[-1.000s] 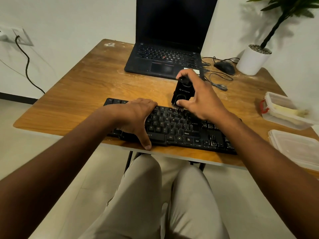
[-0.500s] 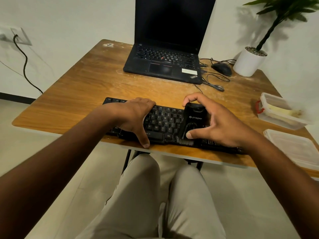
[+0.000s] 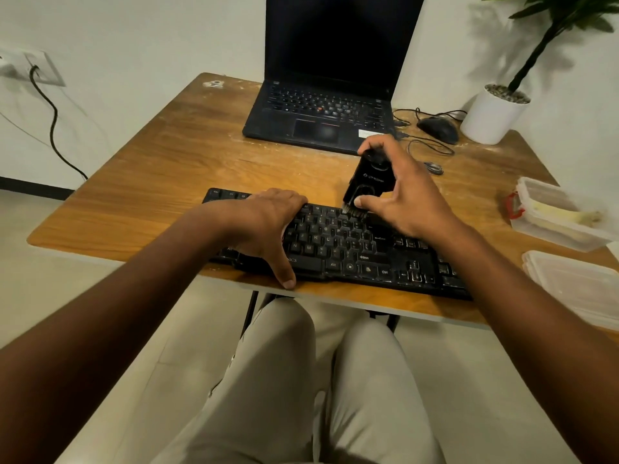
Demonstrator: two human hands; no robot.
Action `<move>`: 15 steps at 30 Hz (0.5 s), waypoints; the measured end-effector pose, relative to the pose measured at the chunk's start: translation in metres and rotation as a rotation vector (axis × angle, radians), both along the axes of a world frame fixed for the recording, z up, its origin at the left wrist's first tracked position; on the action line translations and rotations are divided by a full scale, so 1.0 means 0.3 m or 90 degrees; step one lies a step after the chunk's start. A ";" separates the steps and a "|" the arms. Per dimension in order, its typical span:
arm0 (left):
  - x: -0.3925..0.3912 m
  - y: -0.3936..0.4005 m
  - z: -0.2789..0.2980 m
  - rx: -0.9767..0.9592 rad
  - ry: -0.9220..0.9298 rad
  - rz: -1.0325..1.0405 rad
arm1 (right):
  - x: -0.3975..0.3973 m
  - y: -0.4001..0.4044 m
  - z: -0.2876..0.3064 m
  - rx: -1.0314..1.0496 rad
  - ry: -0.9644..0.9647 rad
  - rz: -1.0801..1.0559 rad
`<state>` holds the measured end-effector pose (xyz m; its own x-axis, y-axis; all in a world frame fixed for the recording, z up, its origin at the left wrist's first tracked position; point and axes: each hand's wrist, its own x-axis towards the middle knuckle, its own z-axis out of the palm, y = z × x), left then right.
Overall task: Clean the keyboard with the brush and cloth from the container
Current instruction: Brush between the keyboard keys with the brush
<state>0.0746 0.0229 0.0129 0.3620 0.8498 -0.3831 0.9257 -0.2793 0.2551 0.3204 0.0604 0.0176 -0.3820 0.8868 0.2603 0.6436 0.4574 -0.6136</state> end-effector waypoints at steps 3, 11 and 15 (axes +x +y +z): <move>-0.001 0.000 -0.004 0.001 -0.001 0.000 | 0.029 -0.081 -0.024 0.019 0.000 -0.015; 0.007 -0.008 0.010 0.000 0.010 -0.002 | 0.105 -0.286 0.034 -0.120 0.004 0.080; 0.008 -0.009 0.015 -0.003 0.000 0.001 | 0.115 -0.209 0.070 -0.204 0.019 0.099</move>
